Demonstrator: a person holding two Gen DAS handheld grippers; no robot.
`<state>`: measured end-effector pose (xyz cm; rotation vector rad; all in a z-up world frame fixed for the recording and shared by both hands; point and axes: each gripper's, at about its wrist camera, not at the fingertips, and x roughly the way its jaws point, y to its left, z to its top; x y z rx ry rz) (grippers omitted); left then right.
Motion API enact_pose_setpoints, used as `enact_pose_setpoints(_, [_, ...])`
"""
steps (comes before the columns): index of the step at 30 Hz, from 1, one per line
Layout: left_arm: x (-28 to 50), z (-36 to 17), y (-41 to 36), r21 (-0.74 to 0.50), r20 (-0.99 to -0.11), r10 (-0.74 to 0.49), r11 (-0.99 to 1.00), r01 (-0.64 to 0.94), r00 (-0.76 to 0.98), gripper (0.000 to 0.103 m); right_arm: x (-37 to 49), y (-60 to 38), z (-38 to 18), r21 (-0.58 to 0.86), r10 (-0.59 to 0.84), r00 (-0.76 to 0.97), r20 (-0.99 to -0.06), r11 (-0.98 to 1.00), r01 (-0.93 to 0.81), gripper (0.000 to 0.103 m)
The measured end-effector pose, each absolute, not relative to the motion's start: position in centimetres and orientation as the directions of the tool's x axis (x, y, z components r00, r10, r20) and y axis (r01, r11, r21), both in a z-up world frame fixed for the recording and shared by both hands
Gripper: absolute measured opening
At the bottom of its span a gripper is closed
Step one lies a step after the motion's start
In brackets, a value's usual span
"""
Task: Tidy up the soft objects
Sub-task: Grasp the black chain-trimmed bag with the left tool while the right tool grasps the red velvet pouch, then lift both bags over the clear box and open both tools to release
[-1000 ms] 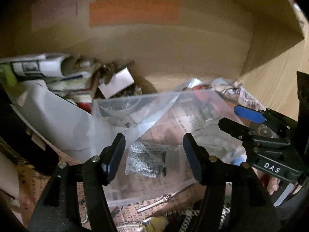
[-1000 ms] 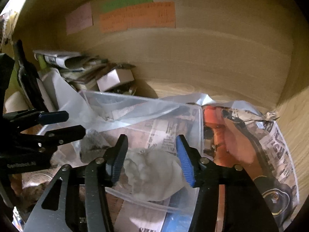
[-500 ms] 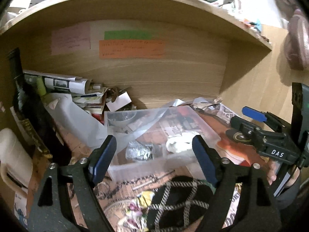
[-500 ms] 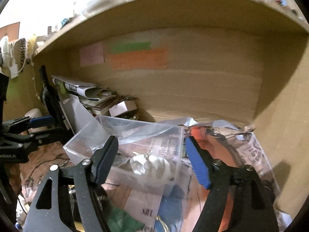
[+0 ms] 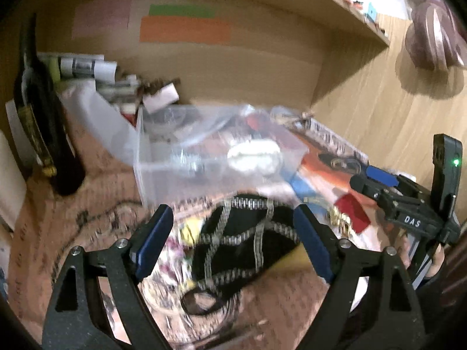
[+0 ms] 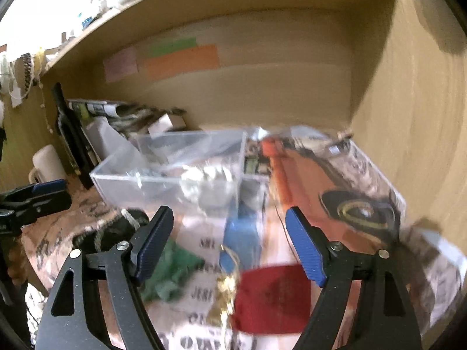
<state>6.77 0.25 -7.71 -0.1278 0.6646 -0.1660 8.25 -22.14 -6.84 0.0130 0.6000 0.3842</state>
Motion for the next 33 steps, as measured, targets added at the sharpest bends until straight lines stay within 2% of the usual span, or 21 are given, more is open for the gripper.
enact_pose_setpoints(7, [5.4,-10.2,-0.6,-0.146,-0.664,-0.178,0.983,0.108,0.727,0.085,7.2,-23.0,-9.4,0.132,0.317,0.718,-0.62,0.944,-0.303,0.077])
enact_pose_setpoints(14, [5.9,-11.3,-1.5,-0.102,-0.668,-0.138,0.99,0.093,0.732,0.084,7.0,-23.8,-10.9,0.169,0.314,0.695,-0.646,0.947,-0.271,0.078])
enact_pose_setpoints(17, [6.5,-11.2,-1.6,-0.101,-0.661,-0.138,0.99,0.094,0.738,0.072,7.4,-24.0,-11.5,0.168,0.302,0.687,-0.66,0.952,-0.257,0.078])
enact_pose_setpoints(19, [7.0,-11.3,-1.8,-0.1,-0.664,-0.146,0.989,0.106,0.733,0.053,7.6,-24.2,-11.9,0.168,0.296,0.681,-0.67,0.954,-0.25,0.078])
enact_pose_setpoints(22, [7.8,-11.4,-1.8,-0.1,-0.668,-0.146,0.989,0.106,0.729,0.04,7.9,-24.3,-12.5,0.167,0.293,0.671,-0.681,0.955,-0.247,0.078])
enact_pose_setpoints(24, [8.1,-11.4,-1.5,-0.111,-0.666,-0.151,0.988,0.103,0.73,0.035,7.9,-24.2,-12.6,0.152,0.282,0.678,-0.679,0.957,-0.246,0.076])
enact_pose_setpoints(27, [8.4,-11.1,-1.1,-0.122,-0.657,-0.15,0.988,0.092,0.739,0.027,7.9,-24.1,-12.8,0.131,0.268,0.682,-0.68,0.96,-0.247,0.061])
enact_pose_setpoints(29, [8.5,-10.7,-0.8,-0.133,-0.645,-0.149,0.988,0.082,0.75,0.025,7.9,-24.3,-12.7,0.13,0.266,0.689,-0.675,0.961,-0.243,0.045])
enact_pose_setpoints(32, [8.4,-10.0,-0.4,-0.14,-0.626,-0.146,0.987,0.075,0.766,0.021,8.0,-24.7,-12.5,0.155,0.284,0.692,-0.664,0.957,-0.244,0.03])
enact_pose_setpoints(33, [8.3,-9.6,-0.3,-0.142,-0.618,-0.146,0.987,0.073,0.772,0.02,8.0,-24.7,-12.4,0.16,0.289,0.693,-0.661,0.956,-0.246,0.028])
